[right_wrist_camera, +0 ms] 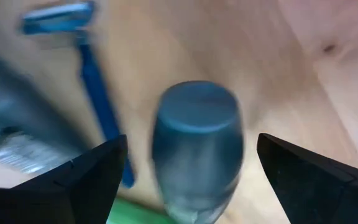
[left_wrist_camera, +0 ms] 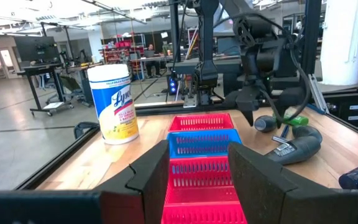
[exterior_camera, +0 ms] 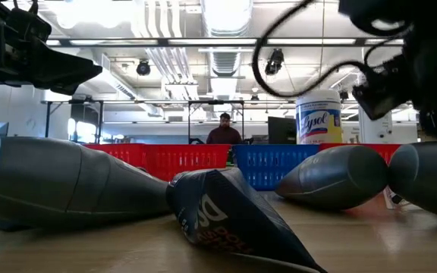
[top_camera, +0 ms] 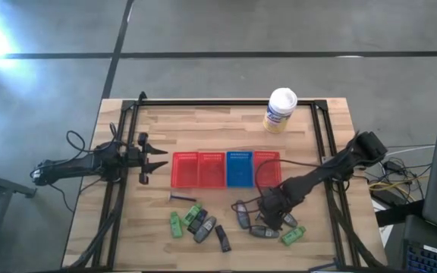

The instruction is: Pick & Place Travel size toiletries

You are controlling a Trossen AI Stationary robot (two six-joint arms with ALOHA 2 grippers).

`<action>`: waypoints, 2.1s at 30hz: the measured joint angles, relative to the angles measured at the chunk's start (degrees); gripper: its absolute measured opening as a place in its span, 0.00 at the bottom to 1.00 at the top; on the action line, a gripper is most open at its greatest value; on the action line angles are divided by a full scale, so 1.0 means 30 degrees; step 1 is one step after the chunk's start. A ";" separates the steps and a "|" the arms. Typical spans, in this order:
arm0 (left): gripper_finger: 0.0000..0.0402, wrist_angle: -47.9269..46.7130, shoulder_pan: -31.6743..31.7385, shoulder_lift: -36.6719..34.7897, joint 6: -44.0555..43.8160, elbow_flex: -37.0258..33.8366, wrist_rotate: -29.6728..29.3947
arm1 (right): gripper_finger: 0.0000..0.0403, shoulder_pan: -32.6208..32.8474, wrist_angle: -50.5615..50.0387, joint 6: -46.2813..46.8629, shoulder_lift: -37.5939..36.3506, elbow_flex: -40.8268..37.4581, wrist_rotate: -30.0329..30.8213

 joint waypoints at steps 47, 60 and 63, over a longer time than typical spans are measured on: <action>0.42 0.0000 0.0002 0.0000 -0.0005 -0.0005 0.0000 | 0.45 -0.5120 -0.1814 0.4117 -0.9792 -0.0403 0.7765; 0.42 0.0001 0.0006 -0.0004 -0.0003 -0.0002 0.0000 | 0.46 -1.0708 -0.0279 -0.1909 -0.7122 -0.0417 0.5315; 0.42 0.0000 0.0002 0.0000 -0.0005 -0.0002 0.0000 | 0.47 -1.0965 -0.0258 -0.2221 -0.6227 -0.0417 0.5195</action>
